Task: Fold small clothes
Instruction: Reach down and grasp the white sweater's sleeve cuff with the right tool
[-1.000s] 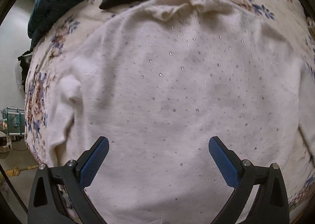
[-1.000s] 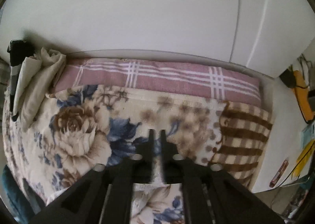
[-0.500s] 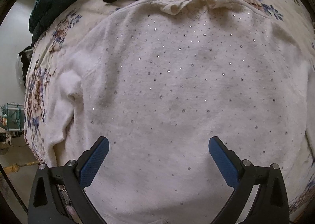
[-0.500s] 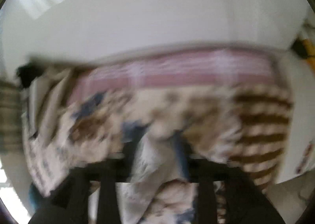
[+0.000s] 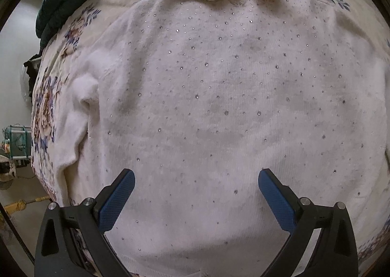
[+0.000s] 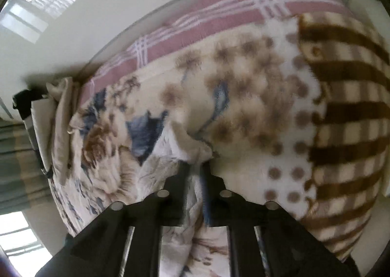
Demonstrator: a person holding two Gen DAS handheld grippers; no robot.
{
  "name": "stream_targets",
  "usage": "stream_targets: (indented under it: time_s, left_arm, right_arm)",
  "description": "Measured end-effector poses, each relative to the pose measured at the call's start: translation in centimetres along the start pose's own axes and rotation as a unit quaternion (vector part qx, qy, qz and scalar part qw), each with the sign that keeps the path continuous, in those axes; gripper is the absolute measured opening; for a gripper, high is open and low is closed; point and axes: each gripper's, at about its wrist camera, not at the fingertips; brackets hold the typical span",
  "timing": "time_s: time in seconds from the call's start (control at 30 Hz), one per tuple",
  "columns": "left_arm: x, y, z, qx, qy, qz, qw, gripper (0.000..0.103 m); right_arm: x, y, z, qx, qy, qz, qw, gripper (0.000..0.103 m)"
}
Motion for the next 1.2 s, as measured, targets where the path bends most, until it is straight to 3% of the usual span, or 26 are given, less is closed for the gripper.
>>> stream_targets:
  time_s: [0.1, 0.2, 0.23, 0.3, 0.4, 0.5, 0.6, 0.63, 0.7, 0.73, 0.83, 0.93, 1.07, 1.13, 1.17, 1.2]
  left_arm:
    - [-0.2, 0.1, 0.0, 0.0, 0.004, -0.003, 1.0, 0.103]
    - [-0.2, 0.2, 0.0, 0.0, 0.006, -0.005, 1.0, 0.103]
    - [-0.2, 0.2, 0.0, 0.0, 0.007, -0.005, 1.0, 0.103]
    - [-0.1, 0.2, 0.0, 0.0, 0.006, -0.006, 1.0, 0.103]
    - [-0.1, 0.2, 0.0, 0.002, 0.006, -0.006, 1.0, 0.103]
    - [-0.2, 0.2, 0.3, 0.004, 0.004, -0.007, 1.0, 0.103]
    - [-0.8, 0.2, 0.5, 0.005, 0.004, -0.017, 0.9998, 0.103]
    - [-1.2, 0.1, 0.6, 0.005, 0.003, -0.023, 0.9997, 0.103]
    - [-1.8, 0.2, 0.8, 0.004, 0.005, -0.032, 0.9995, 0.103]
    - [-2.3, 0.2, 0.9, 0.003, 0.007, -0.04, 0.9992, 0.103]
    - [-3.7, 0.4, 1.2, 0.002, 0.015, -0.058, 0.9982, 0.103]
    - [-4.8, 0.7, 1.7, 0.002, 0.016, -0.06, 0.9981, 0.103]
    - [-5.8, 0.7, 2.2, 0.004, 0.014, -0.059, 0.9981, 0.103]
    - [-6.8, 0.5, 2.3, 0.012, 0.009, -0.064, 0.9978, 0.103]
    - [-7.3, 0.4, 2.3, 0.015, 0.009, -0.068, 0.9975, 0.103]
    - [-7.9, 0.3, 2.3, 0.018, 0.008, -0.075, 0.997, 0.103]
  right_arm:
    - [-0.3, 1.0, -3.0, 0.037, 0.006, -0.019, 0.999, 0.007]
    - [0.8, 0.5, -5.6, 0.047, 0.004, 0.002, 0.999, 0.01]
    - [1.3, 0.3, -6.0, 0.048, 0.02, 0.009, 0.999, 0.014]
    - [2.4, -0.4, -6.3, 0.035, 0.033, 0.011, 0.999, 0.045]
    - [3.9, -1.3, -5.1, -0.011, -0.008, 0.02, 1.0, 0.062]
    - [4.2, -1.3, -1.6, -0.055, -0.015, 0.021, 0.998, 0.064]
    - [4.4, -0.7, 0.4, -0.046, 0.001, 0.043, 0.998, 0.067]
    - [4.2, -0.4, 0.3, -0.026, -0.002, 0.048, 0.998, 0.067]
    - [3.5, 0.2, 0.1, -0.006, -0.02, 0.055, 0.998, 0.048]
    - [3.3, 0.4, 0.1, -0.009, -0.025, 0.054, 0.998, 0.046]
    - [3.8, 1.7, -0.7, -0.02, -0.014, 0.063, 0.998, 0.047]
    - [5.2, 3.4, -1.7, -0.032, -0.038, 0.079, 0.996, 0.062]
    - [5.9, 3.6, -0.4, -0.022, -0.058, 0.075, 0.995, 0.062]
    - [4.7, 3.0, -0.1, 0.021, -0.055, 0.061, 0.996, 0.037]
    - [3.6, 2.8, 0.1, 0.04, -0.049, 0.055, 0.996, 0.01]
    - [2.7, 2.5, 0.3, 0.045, -0.044, 0.051, 0.997, 0.011]
Point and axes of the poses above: each gripper's, at about its wrist camera, not at the fingertips, and z roughly the way its jaws point, x to its right, y to its underside, and after that the axes turned 7 degrees about z, right-handed
